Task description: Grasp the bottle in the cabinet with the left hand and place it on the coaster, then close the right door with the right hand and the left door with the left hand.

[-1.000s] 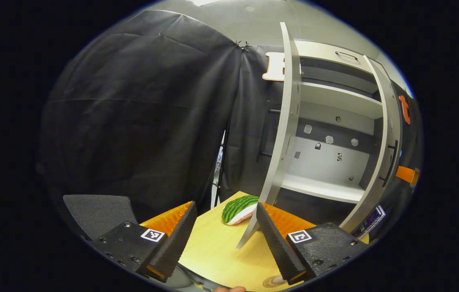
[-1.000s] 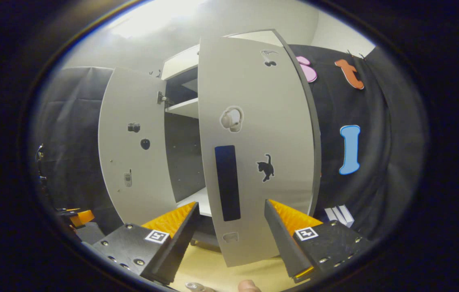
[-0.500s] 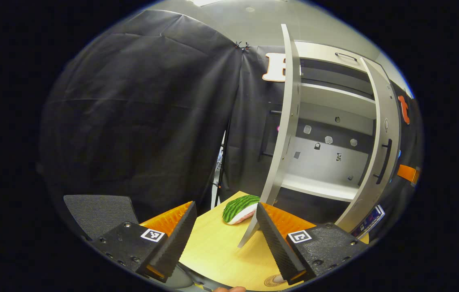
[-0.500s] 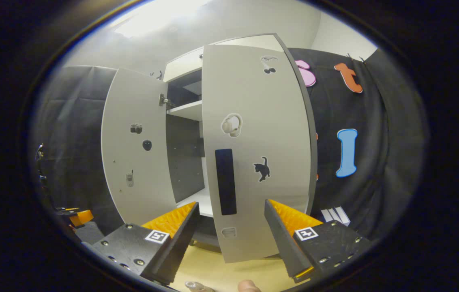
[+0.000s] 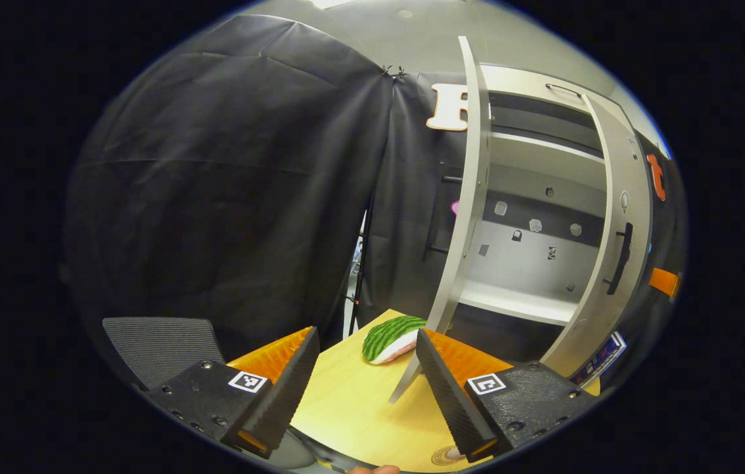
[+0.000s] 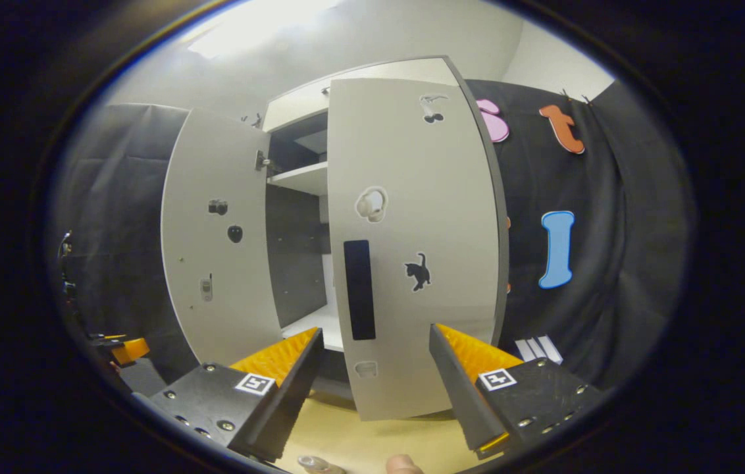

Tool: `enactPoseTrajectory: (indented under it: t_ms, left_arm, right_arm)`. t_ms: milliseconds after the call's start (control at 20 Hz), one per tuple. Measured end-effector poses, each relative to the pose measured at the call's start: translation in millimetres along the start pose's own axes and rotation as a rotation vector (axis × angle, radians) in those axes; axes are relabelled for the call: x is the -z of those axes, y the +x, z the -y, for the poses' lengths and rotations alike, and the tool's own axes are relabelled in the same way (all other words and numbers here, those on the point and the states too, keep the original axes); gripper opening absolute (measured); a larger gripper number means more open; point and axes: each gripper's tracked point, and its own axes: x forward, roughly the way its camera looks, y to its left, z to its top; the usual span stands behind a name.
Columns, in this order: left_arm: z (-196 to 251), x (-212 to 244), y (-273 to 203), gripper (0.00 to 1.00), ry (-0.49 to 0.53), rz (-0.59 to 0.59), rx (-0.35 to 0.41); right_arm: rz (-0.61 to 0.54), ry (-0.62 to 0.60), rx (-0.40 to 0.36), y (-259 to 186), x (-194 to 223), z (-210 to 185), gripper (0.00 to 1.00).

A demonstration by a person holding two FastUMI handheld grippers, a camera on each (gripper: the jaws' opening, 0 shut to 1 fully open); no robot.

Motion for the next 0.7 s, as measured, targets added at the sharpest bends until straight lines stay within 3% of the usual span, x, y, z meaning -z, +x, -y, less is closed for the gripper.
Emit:
enactPoseTrajectory:
  t_ms: [500,700]
  left_arm:
    - [-2,0,7,0.95,-0.009,-0.017,0.016]
    - [-5,-7,46,0.95,-0.007,-0.019,0.012]
  right_arm:
    - [0.003,-0.028,0.088,-10,7,14,0.97]
    - [-0.005,-0.042,0.141,-13,10,27,0.97]
